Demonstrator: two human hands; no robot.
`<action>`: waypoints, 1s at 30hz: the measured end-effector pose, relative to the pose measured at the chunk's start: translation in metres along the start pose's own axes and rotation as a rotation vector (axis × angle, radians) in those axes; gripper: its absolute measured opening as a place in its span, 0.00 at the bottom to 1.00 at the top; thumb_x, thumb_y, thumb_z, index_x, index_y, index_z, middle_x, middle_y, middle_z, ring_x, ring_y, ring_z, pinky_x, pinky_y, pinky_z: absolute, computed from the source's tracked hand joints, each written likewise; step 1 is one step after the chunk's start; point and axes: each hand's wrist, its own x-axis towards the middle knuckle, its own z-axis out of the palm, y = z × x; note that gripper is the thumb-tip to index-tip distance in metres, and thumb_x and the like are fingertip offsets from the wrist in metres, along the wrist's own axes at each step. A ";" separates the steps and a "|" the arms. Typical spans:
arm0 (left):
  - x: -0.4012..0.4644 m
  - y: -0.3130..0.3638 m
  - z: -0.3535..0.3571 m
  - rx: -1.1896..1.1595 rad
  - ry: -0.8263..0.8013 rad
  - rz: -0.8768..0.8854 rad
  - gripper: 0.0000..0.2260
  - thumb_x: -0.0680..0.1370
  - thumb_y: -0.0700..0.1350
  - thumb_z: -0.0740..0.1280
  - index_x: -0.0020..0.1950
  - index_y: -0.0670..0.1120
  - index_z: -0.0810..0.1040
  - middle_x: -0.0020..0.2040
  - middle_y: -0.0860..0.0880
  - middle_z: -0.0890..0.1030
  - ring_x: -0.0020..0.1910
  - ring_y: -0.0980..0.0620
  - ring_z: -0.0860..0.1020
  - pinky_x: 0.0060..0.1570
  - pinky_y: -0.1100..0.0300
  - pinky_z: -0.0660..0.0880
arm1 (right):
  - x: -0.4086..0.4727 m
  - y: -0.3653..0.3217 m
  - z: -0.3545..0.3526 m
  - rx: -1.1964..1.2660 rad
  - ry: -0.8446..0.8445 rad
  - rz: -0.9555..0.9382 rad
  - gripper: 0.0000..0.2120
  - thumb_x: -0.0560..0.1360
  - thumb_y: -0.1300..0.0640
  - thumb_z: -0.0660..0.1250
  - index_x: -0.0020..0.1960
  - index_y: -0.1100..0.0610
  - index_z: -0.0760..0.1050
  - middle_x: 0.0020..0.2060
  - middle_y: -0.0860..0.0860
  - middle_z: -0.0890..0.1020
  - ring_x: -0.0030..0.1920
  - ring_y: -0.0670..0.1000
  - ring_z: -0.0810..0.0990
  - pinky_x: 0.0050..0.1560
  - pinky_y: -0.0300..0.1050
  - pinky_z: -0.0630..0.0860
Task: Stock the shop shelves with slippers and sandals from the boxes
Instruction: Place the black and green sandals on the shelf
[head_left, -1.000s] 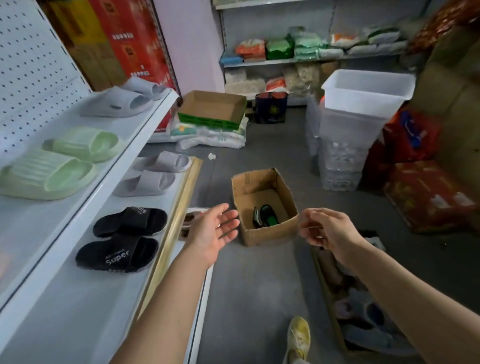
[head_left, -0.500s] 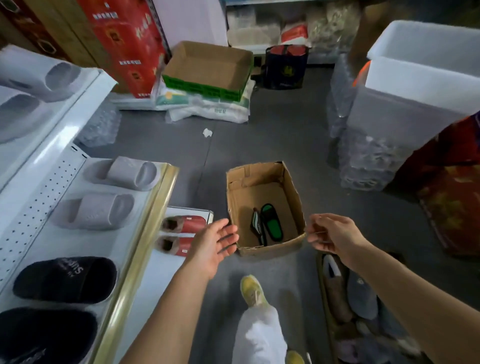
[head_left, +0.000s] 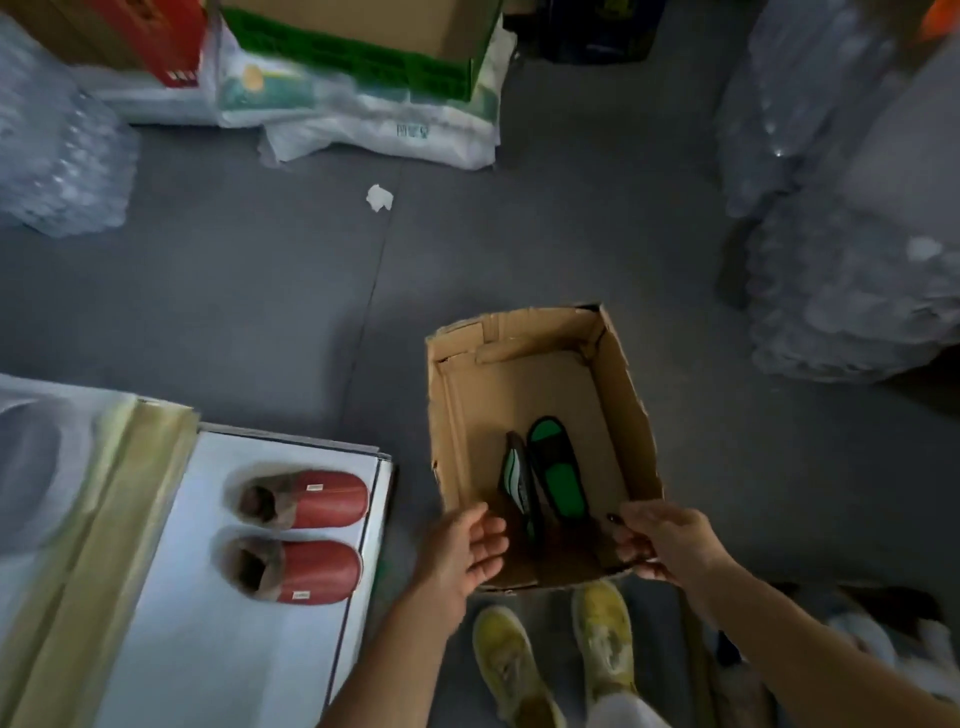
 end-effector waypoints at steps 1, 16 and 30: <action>0.027 -0.004 0.005 -0.001 0.006 -0.033 0.09 0.81 0.44 0.63 0.58 0.43 0.78 0.49 0.43 0.83 0.49 0.45 0.81 0.49 0.52 0.76 | 0.028 0.005 0.005 -0.018 0.000 0.013 0.06 0.80 0.64 0.61 0.49 0.61 0.77 0.36 0.58 0.80 0.31 0.53 0.77 0.30 0.41 0.74; 0.343 -0.096 0.052 0.138 0.094 -0.175 0.34 0.74 0.59 0.70 0.76 0.48 0.63 0.75 0.45 0.66 0.72 0.44 0.65 0.73 0.47 0.62 | 0.346 0.111 0.063 -0.674 0.014 -0.024 0.22 0.75 0.54 0.69 0.66 0.59 0.68 0.57 0.57 0.76 0.55 0.55 0.76 0.50 0.49 0.76; 0.381 -0.114 0.048 -0.183 0.255 -0.014 0.29 0.73 0.32 0.71 0.70 0.49 0.67 0.64 0.42 0.75 0.63 0.43 0.75 0.63 0.52 0.73 | 0.400 0.156 0.091 -0.524 -0.026 0.010 0.35 0.71 0.49 0.74 0.72 0.61 0.66 0.67 0.57 0.74 0.62 0.57 0.76 0.61 0.48 0.75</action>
